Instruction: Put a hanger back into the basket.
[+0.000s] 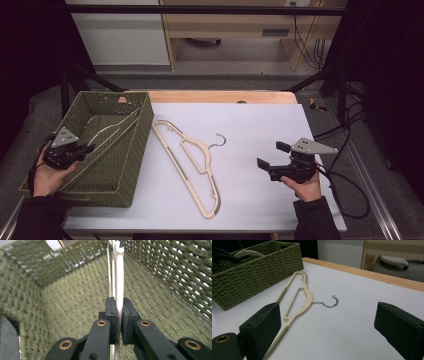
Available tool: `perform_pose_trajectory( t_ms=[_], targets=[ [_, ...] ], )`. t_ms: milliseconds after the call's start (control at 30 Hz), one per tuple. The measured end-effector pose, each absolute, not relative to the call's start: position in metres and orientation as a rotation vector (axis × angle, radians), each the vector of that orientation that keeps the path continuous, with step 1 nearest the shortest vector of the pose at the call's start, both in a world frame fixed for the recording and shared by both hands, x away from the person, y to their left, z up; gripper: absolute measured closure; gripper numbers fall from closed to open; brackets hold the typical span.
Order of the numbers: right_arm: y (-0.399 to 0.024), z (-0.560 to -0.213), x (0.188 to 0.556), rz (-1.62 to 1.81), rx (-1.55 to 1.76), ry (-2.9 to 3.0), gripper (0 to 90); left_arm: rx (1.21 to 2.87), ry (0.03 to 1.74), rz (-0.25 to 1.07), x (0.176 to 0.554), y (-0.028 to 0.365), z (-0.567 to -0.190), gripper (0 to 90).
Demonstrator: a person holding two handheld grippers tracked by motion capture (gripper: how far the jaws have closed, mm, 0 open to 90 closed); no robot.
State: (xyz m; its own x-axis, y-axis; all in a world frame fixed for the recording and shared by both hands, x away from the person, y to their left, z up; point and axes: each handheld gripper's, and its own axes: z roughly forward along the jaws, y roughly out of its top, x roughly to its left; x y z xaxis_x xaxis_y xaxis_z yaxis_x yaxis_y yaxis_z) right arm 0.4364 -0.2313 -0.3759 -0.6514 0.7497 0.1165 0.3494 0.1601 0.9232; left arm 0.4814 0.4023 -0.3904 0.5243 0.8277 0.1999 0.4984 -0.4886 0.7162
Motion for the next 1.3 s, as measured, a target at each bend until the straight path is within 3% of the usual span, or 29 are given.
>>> perform_pose_trajectory(
  t_ms=[233, 633, 1000, 1133, 1300],
  targets=[
    [-0.228, -0.378, 0.437, 1.485, 1.046, 2.092, 8.1, 2.259, 1.043, 0.589, 0.482, 0.389, -0.395, 79.3],
    [-0.225, -0.379, 0.437, 1.483, 1.036, 2.099, 8.2, 2.451, 0.965, 0.548, 0.484, 0.367, -0.41, 73.9],
    [-0.225, -0.379, 0.437, 1.482, 1.032, 2.108, 8.2, 2.465, 0.955, 0.547, 0.484, 0.365, -0.411, 69.3],
    [-0.225, -0.379, 0.437, 1.487, 1.039, 2.102, 8.2, 2.407, 0.961, 0.561, 0.483, 0.367, -0.406, 60.5],
    [-0.222, -0.379, 0.438, 1.492, 1.04, 2.101, 8.2, 2.264, 0.964, 0.623, 0.479, 0.366, -0.389, 43.0]
  ],
)
